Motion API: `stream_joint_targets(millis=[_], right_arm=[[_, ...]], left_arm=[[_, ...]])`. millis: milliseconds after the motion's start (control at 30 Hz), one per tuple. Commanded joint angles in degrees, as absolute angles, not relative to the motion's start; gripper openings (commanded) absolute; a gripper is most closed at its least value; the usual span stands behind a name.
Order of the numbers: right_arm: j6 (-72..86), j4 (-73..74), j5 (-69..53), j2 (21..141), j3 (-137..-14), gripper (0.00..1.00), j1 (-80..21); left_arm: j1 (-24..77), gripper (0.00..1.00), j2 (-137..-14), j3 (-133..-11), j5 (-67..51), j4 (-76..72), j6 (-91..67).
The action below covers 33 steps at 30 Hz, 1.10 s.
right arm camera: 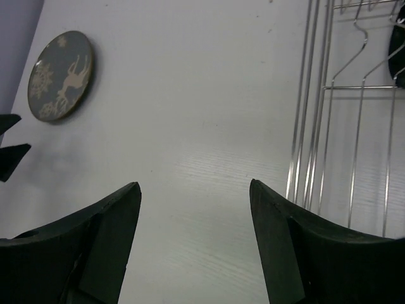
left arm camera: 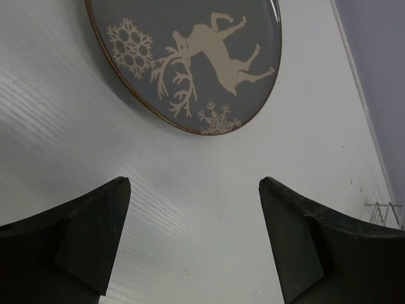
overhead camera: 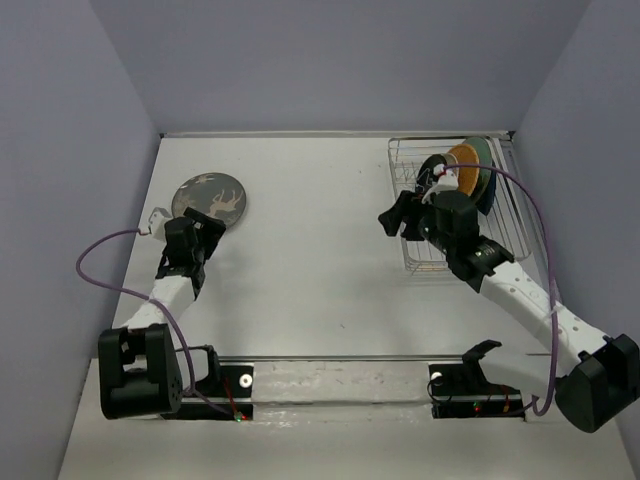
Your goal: Load the plates into the dish rack
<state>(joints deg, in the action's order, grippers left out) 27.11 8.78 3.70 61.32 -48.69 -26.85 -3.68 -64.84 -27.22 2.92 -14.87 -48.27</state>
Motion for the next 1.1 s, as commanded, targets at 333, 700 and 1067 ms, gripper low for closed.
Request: stream_joint_targets(millis=[333,700,1067], right_arm=[[28.74,-2.90,-1.58,64.60,-45.97,0.70,-38.50],[26.54,-0.70,-0.35,64.34,-47.81,0.70,-38.50],[27.51,-0.18,-4.82,65.91,-49.65,0.74,-38.50]], left_arm=[[-8.79,0.89,-86.91,-32.08,2.20,-31.36,-58.34],[-10.02,0.49,-97.64,-31.99,0.53,-41.39,-61.52],[-10.64,0.06,-101.43,-30.33,-9.05,-53.16,-62.93]])
